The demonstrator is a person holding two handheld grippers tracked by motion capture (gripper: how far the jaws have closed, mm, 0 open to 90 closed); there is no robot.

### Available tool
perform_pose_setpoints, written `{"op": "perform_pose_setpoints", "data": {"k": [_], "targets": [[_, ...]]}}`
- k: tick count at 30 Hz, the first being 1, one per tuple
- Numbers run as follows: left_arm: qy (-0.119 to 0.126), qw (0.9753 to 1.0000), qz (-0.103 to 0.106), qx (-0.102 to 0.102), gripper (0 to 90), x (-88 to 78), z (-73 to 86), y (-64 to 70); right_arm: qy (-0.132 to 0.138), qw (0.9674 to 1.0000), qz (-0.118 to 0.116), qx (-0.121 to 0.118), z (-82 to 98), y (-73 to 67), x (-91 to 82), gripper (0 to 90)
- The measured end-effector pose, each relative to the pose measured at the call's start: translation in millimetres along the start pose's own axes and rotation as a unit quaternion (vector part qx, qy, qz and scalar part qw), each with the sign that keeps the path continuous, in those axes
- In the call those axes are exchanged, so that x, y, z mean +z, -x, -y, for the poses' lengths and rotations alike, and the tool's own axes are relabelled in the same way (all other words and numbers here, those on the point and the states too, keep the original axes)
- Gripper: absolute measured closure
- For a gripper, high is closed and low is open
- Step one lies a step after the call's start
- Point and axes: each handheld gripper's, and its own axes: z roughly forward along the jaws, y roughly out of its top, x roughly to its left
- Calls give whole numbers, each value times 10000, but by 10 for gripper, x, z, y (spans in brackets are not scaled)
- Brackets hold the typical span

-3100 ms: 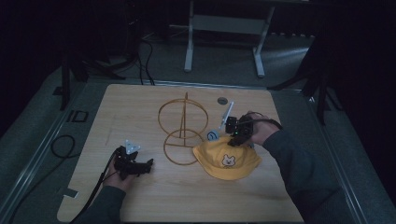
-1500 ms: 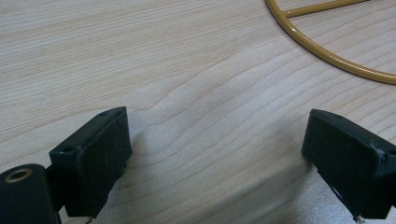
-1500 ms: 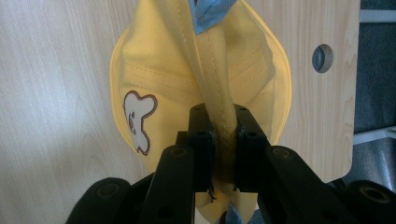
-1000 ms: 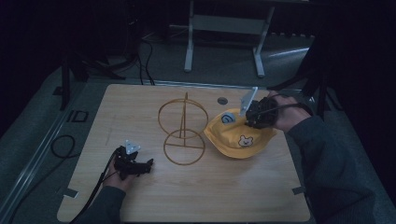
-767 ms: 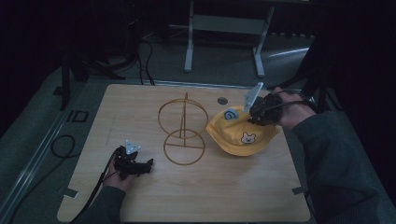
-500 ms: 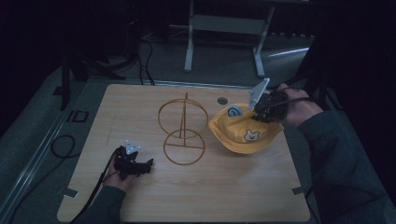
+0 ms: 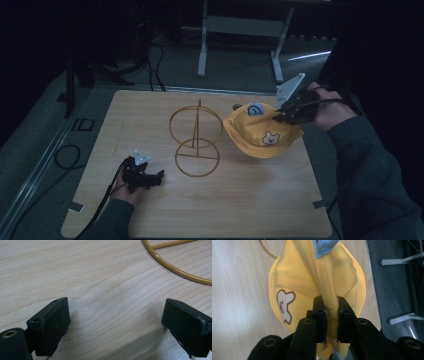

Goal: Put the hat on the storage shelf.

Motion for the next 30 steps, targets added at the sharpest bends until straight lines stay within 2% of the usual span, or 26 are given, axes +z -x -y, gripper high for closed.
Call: {"op": "perform_pose_setpoints", "data": {"k": [9,10,11,20,30], "targets": [[-2,10000,2,1,83,0,0,0,94,9998,153,101,4,47,-44,802],[0,10000,2,-2,83,0,0,0,131,9994,259,169,-8,65,-78,804],[0,10000,2,-2,83,0,0,0,131,9994,259,169,-8,65,-78,804],[-11,10000,9,4,82,-1,-1,-1,547,9969,469,321,-39,96,-208,807],[-3,10000,13,23,82,4,-5,-1,801,9940,596,446,-69,124,-320,807]]}}
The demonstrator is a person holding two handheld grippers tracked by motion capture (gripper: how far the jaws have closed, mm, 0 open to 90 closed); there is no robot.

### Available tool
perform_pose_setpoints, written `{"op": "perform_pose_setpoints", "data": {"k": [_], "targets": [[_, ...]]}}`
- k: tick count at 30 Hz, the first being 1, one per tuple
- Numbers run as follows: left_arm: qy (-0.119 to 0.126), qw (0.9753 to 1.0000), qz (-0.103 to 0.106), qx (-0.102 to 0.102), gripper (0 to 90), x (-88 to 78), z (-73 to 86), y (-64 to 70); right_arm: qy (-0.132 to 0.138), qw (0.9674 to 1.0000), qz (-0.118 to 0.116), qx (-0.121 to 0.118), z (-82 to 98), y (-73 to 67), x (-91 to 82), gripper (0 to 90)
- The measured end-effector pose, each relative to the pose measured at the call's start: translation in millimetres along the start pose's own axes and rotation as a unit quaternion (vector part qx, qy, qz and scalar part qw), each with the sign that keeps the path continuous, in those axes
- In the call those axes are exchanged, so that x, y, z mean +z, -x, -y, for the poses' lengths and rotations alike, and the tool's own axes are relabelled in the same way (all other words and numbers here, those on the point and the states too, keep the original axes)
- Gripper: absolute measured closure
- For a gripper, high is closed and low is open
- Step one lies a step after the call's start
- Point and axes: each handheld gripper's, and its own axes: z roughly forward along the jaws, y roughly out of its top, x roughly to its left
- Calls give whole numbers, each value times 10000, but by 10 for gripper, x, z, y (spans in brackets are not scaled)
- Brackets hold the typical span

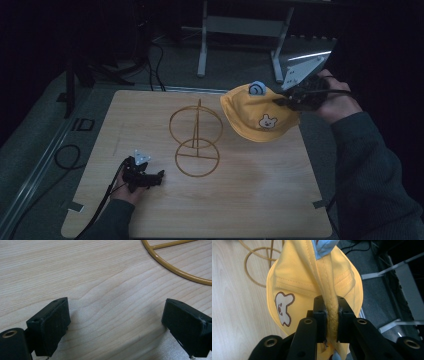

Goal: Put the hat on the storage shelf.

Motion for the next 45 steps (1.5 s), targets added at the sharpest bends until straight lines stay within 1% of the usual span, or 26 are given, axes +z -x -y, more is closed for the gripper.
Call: {"op": "perform_pose_setpoints", "data": {"k": [3,11,27,45], "targets": [[10,10000,-6,-1,82,2,1,1,69,10000,42,30,-17,11,-20,807],[2,10000,-2,1,82,0,0,0,179,9998,23,104,-50,27,-15,807],[-1,10000,-1,2,82,0,0,0,427,9990,1,128,-159,29,-34,807],[9,10000,4,-11,82,3,-2,2,631,9979,-144,14,-359,-20,55,807]]}}
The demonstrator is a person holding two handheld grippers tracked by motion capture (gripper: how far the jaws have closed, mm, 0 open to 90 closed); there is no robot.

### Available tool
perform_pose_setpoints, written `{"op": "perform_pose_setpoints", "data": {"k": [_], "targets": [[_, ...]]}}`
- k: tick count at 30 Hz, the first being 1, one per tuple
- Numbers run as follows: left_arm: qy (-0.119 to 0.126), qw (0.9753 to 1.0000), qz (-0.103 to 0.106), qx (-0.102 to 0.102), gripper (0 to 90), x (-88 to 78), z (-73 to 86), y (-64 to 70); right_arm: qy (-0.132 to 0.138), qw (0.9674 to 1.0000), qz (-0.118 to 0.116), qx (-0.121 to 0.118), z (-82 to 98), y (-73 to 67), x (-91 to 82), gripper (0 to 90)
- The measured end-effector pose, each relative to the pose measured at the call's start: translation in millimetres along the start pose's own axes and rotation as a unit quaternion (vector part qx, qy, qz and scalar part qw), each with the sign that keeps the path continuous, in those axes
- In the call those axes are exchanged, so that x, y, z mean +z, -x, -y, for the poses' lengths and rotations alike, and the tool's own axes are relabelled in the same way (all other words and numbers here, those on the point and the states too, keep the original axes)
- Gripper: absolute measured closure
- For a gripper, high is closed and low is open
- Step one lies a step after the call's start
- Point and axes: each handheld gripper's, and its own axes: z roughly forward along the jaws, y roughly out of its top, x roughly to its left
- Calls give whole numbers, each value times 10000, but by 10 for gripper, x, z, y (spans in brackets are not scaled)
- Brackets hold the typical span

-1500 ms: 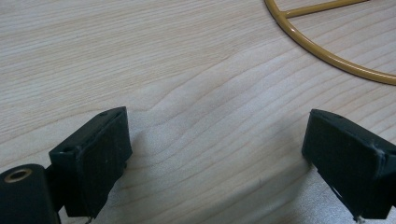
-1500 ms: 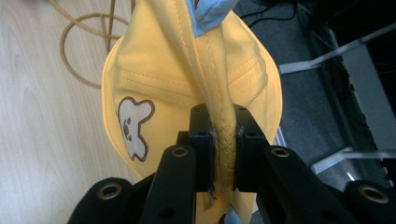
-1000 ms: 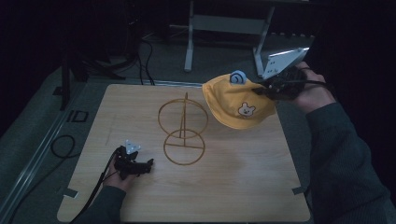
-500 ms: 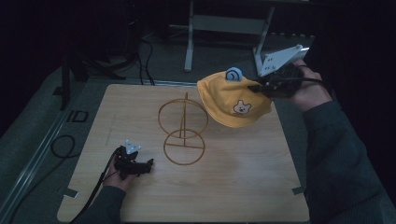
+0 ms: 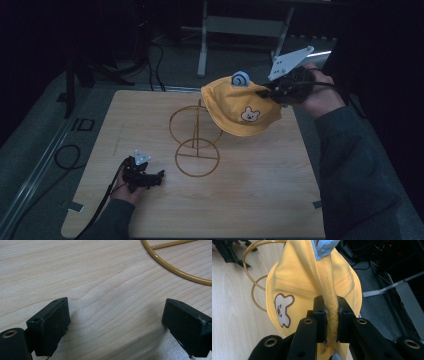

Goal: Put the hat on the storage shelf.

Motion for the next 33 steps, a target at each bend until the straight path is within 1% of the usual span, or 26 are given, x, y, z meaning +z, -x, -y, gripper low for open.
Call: {"op": "perform_pose_setpoints", "data": {"k": [11,17,23,26,33], "targets": [[7,10000,-2,4,82,1,0,0,138,9998,-141,-50,-68,-32,77,808],[12,10000,-4,0,82,2,0,0,236,9994,-234,-93,-142,-54,119,807],[12,10000,-3,0,82,2,0,1,271,9990,-311,-154,-201,-83,157,807],[10,10000,1,-3,82,2,-1,0,345,9985,-375,-189,-261,-101,188,807],[14,10000,-7,1,82,2,-1,0,370,9978,-484,-258,-390,-153,295,808]]}}
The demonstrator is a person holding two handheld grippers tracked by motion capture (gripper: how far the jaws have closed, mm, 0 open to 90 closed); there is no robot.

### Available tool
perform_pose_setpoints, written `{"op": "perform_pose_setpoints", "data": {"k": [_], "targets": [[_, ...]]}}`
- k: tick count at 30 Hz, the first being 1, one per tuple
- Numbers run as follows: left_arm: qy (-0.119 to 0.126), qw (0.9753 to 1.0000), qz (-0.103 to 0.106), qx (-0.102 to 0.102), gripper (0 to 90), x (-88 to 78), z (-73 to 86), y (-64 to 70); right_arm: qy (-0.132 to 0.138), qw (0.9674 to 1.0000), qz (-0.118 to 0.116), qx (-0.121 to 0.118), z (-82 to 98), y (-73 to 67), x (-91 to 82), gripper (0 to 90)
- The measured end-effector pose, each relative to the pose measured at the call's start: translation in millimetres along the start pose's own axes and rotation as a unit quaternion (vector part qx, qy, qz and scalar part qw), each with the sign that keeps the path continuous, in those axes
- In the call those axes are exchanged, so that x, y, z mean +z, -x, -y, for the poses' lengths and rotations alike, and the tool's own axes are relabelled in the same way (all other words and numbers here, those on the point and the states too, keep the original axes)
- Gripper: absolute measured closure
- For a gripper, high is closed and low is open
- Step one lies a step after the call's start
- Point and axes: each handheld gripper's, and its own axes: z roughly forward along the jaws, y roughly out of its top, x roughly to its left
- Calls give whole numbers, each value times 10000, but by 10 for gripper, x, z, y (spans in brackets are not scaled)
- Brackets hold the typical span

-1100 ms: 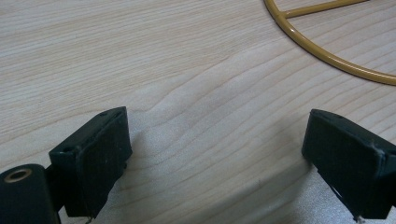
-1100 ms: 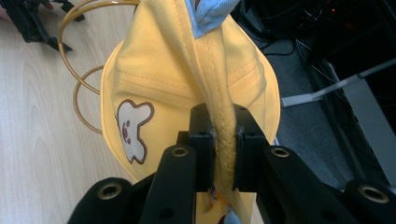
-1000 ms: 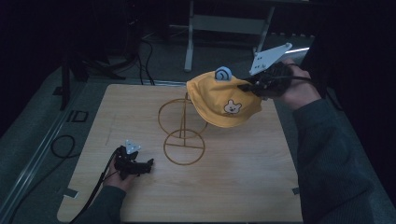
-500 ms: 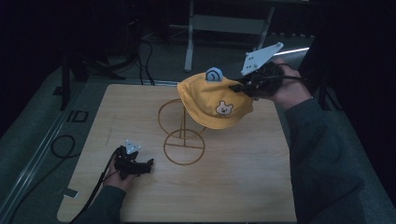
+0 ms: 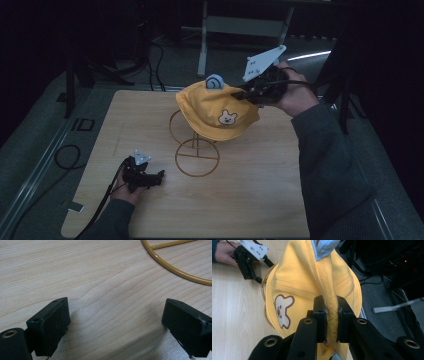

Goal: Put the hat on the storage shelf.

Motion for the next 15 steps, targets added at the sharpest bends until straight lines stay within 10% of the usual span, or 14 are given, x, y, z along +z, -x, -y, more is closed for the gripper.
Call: {"op": "perform_pose_setpoints", "data": {"k": [15], "targets": [[-4,10000,-1,9,82,-1,0,-1,-79,9996,-228,-110,-336,-59,431,805]]}}
